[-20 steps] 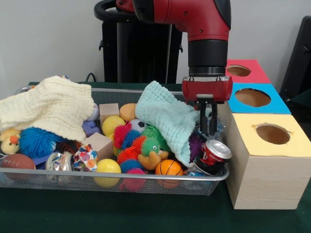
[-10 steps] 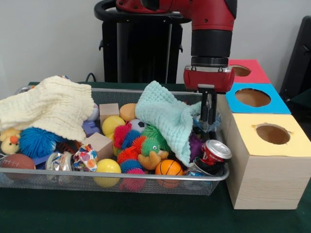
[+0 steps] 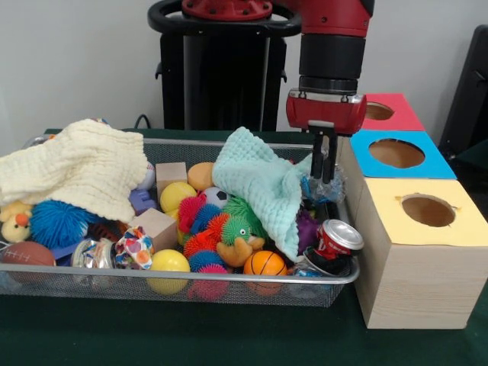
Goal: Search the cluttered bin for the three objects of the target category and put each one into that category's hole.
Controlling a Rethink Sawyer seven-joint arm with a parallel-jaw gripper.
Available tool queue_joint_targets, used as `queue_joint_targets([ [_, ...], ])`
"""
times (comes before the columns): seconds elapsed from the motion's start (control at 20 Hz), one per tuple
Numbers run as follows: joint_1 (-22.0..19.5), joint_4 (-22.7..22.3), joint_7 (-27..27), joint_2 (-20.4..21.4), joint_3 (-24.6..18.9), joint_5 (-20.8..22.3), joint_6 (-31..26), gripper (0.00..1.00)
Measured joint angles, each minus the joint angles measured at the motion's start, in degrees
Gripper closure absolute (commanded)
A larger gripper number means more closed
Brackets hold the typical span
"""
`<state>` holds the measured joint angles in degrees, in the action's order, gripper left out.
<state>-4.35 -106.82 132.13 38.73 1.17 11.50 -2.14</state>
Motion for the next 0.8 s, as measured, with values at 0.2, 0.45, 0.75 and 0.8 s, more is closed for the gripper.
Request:
queue_joint_targets([
  [0.2, 0.0, -0.01, 0.0, 0.7, 0.0, 0.01, -0.66, 1.0],
  [0.45, 0.0, -0.01, 0.0, 1.53, -0.01, -0.12, -1.67, 1.0],
  [0.75, 0.05, -0.02, 0.0, 2.38, 0.0, -0.64, -4.65, 1.0],
  [0.8, 0.05, -0.02, 0.0, 2.43, -0.01, -0.66, -4.84, 1.0],
])
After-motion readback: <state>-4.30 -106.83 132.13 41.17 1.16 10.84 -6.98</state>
